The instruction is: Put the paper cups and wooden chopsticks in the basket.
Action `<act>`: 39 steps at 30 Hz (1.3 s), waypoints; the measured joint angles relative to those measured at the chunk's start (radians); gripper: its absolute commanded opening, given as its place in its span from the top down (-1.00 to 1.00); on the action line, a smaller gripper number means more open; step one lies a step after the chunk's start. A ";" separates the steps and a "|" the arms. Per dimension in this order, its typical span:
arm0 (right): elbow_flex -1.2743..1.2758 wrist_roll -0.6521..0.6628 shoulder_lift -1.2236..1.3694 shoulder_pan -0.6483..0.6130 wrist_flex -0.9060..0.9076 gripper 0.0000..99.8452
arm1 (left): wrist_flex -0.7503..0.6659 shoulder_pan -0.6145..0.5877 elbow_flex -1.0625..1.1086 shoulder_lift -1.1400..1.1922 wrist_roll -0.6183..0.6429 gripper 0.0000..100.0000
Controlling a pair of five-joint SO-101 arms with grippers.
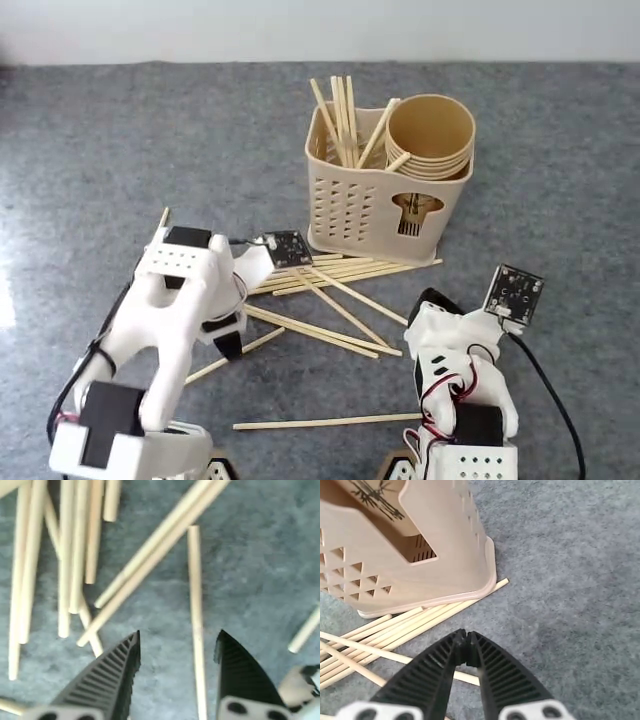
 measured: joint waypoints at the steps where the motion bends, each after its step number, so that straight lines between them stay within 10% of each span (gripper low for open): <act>1: 0.000 0.000 0.000 0.002 0.000 0.98 | 0.005 0.011 0.018 -0.023 0.000 0.53; 15: 0.000 0.000 0.000 -0.002 0.018 0.98 | -0.249 0.057 0.265 -0.155 0.064 0.60; 39: 0.000 0.000 0.000 -0.002 0.018 0.98 | -0.198 0.140 0.282 -0.137 0.077 0.90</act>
